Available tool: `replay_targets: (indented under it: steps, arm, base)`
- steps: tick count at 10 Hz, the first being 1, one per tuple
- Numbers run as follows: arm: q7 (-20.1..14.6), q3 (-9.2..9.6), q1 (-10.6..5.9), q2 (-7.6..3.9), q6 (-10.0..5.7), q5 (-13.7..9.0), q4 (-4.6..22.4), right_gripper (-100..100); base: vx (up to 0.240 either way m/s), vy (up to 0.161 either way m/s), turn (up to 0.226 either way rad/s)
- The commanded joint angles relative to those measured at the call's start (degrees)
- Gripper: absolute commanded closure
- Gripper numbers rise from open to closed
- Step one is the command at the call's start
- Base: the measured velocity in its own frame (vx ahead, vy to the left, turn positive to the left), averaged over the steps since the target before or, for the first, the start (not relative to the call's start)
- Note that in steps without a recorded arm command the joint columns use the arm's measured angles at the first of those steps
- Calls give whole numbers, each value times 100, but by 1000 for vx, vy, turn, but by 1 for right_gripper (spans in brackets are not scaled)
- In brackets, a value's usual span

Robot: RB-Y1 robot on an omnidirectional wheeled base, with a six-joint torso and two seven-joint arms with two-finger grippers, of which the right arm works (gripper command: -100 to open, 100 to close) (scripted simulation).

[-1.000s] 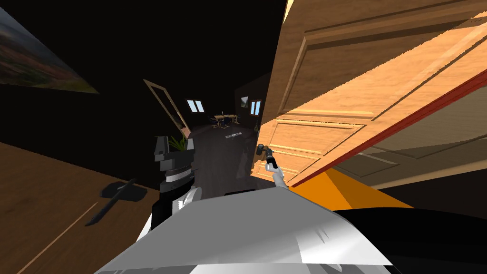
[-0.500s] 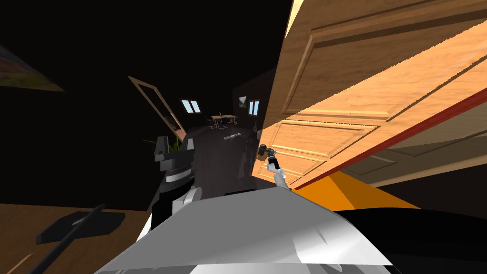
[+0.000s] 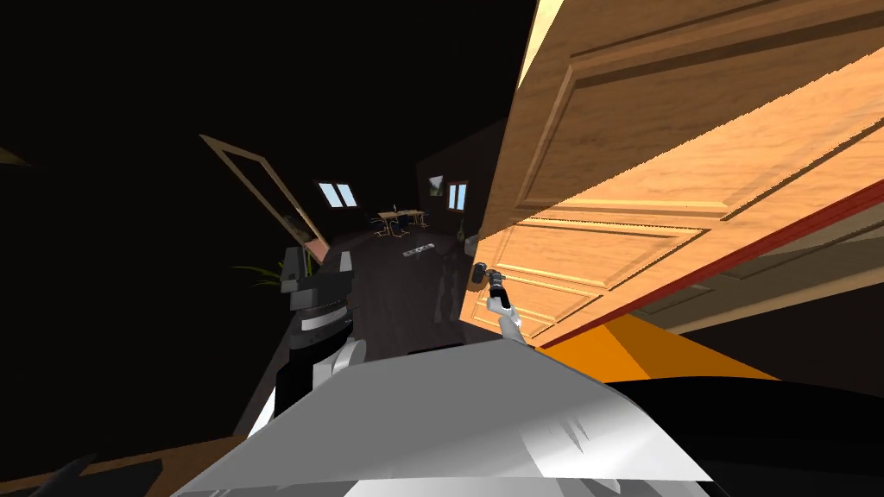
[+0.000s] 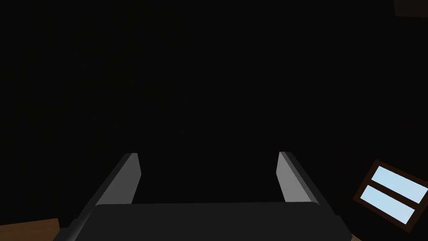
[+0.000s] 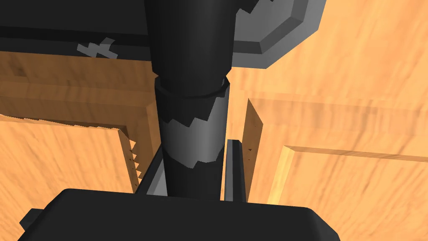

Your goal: Push the door open

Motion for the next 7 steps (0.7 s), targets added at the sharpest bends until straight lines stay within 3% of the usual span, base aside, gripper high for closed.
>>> replay_targets:
  steps: [1, 2, 4, 7]
  arm:
    - [18, -49, -16, 51, -11, -8, -29, 100]
    - [25, -91, -14, 77, -10, -16, -30, 100]
    - [34, -219, 45, -5, -3, -39, -45, 100]
    - [65, -365, 56, -29, 0, -63, -64, 100]
  base:
    - [139, 77, -63]
    - [150, 61, -59]
    - [86, 9, -55]
    - [169, 32, -44]
